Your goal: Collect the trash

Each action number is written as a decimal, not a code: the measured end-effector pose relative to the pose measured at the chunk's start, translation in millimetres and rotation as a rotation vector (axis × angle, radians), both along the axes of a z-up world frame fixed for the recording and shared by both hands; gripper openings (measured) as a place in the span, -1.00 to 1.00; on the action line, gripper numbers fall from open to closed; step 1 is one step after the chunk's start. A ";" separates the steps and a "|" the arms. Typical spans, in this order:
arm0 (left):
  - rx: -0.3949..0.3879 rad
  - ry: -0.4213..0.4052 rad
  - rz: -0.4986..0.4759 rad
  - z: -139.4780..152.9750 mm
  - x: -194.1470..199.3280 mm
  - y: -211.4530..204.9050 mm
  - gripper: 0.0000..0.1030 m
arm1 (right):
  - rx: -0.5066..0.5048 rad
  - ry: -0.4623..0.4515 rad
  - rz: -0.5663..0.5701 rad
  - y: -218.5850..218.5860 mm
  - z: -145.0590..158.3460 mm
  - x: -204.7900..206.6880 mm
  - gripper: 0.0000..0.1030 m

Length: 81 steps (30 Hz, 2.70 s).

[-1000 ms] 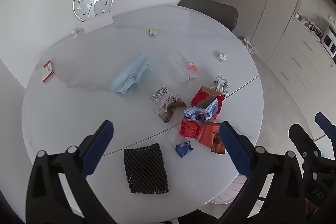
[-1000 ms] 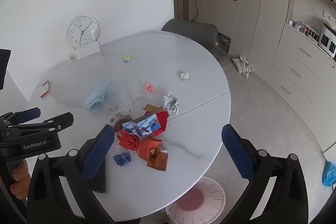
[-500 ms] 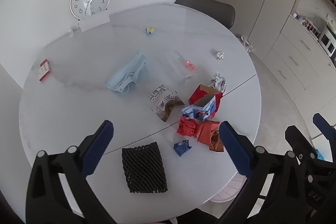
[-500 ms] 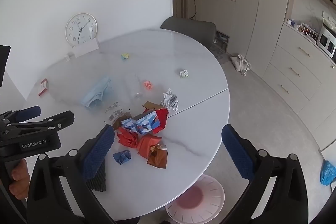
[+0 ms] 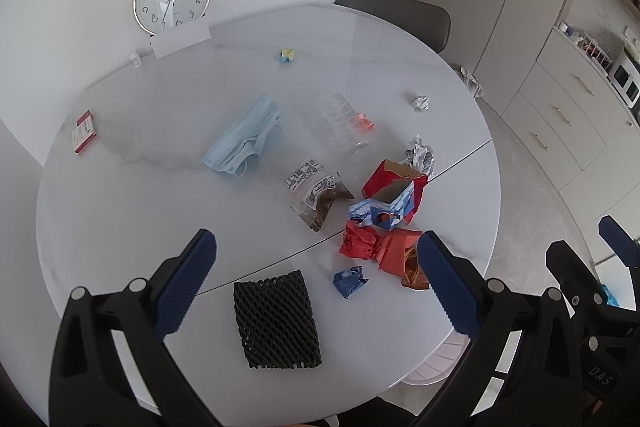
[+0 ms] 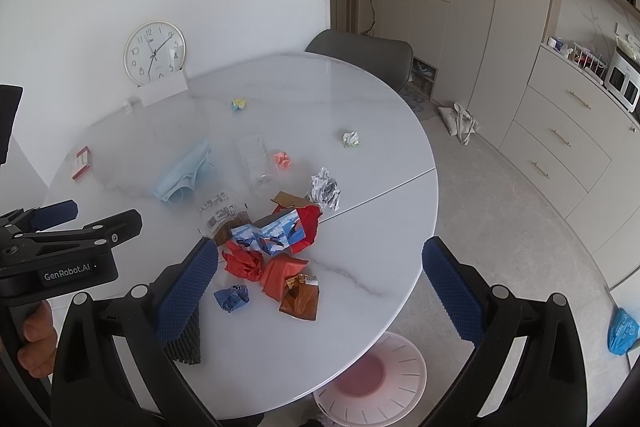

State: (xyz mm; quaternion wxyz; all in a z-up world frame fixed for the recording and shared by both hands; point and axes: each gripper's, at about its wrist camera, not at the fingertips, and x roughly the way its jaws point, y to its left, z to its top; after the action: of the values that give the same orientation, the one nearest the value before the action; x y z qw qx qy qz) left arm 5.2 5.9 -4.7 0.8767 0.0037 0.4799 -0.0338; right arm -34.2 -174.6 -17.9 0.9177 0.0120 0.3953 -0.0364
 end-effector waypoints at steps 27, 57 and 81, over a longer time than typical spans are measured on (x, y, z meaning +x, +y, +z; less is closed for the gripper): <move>0.002 0.004 0.005 -1.7 2.3 2.2 0.87 | -0.006 0.006 0.005 0.9 -0.9 1.0 0.96; 0.006 0.001 0.005 -1.0 -0.9 2.1 0.87 | -0.010 0.006 0.006 2.9 1.1 0.9 0.96; -0.065 0.191 0.064 -134.1 -13.8 82.9 0.87 | 0.083 0.163 0.032 -12.9 -68.5 -0.1 0.96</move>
State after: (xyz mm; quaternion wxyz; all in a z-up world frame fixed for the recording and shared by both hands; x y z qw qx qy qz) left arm -8.6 88.8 -138.8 0.8272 -0.0431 0.5598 -0.0217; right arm -34.3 -187.5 -86.4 0.8817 0.0405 0.4701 -0.0060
